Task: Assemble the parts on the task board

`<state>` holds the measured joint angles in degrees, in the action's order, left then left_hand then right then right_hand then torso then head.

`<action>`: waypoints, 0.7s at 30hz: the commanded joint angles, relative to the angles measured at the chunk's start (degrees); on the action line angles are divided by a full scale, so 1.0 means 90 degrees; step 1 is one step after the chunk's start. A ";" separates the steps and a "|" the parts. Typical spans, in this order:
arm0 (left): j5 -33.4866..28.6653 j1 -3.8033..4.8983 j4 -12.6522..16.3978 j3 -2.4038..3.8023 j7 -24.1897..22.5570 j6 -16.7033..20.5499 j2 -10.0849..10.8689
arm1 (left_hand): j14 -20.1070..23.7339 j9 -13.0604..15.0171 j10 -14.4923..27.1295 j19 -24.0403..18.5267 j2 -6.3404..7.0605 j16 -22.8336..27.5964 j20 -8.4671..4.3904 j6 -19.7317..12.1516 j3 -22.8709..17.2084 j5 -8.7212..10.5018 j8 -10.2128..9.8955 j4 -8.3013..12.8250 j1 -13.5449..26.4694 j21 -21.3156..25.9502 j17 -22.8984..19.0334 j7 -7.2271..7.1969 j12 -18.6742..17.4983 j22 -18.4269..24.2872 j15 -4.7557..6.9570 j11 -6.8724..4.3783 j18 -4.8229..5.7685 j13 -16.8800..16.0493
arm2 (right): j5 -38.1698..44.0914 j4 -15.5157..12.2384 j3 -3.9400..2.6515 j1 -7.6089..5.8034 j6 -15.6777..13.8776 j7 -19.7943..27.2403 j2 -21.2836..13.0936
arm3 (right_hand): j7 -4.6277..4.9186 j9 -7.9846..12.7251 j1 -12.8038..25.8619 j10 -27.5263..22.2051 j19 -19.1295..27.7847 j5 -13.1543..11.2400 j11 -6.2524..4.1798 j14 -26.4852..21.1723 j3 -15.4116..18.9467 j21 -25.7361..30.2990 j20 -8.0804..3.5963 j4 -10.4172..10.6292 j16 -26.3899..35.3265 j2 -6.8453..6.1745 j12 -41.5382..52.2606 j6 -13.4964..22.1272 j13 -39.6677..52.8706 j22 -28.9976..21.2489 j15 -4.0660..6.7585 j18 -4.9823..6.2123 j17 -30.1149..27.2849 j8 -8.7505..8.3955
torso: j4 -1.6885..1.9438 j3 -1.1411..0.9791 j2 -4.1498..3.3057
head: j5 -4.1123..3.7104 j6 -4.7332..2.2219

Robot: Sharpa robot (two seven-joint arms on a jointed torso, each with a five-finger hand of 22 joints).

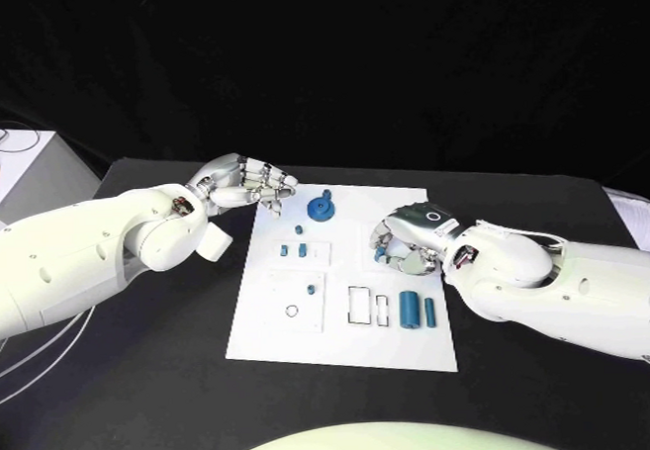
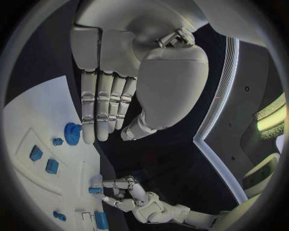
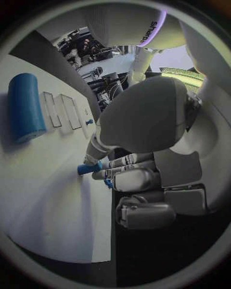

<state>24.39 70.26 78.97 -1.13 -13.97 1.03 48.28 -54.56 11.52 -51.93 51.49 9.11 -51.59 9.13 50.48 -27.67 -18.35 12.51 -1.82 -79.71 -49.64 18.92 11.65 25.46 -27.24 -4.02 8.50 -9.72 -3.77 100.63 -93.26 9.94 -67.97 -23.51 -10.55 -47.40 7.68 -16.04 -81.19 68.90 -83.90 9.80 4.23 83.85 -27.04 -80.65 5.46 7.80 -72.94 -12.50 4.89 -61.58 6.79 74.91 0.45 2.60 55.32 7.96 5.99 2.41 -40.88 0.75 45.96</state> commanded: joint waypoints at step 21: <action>-0.0036 -0.0002 0.0004 0.0004 0.0034 -0.0106 -0.0003 | 0.0001 -0.0015 0.0050 -0.0060 -0.0060 0.0041 0.0006 -0.0002 0.0024 -0.0009 0.0026 -0.0024 -0.0057 -0.0016 0.0009 0.0035 -0.0032 -0.0006 -0.0020 -0.0001 -0.0088 -0.0006 | -0.0356 -0.0119 -0.0003 0.0039 0.0156 -0.0014 -0.0014 | -0.0133 -0.0294 0.0071 0.0540 -0.0397 -0.0285 -0.0172 0.0019 -0.0686 -0.0248 -0.0170 -0.0190 -0.0133 0.0176 0.0004 -0.0346 0.0144 0.0689 0.0167 -0.0058 0.0055 0.0324 | -0.0002 0.0005 0.0010 | -0.0016 0.0043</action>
<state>24.39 70.23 78.92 -1.12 -13.58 0.92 48.31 -54.56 11.46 -51.93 51.30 8.83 -51.59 9.32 50.48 -27.67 -18.35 12.51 -1.82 -79.98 -49.64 18.90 11.65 25.46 -27.24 -4.02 8.49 -9.73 -3.77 99.79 -93.75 9.80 -67.84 -22.72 -10.99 -47.47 6.45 -18.65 -80.08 72.36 -84.11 7.17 3.85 84.13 -32.88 -82.64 4.40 6.07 -73.90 -12.03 4.96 -64.16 7.95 74.95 1.57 2.60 55.87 10.67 6.00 2.45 -40.80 0.63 46.36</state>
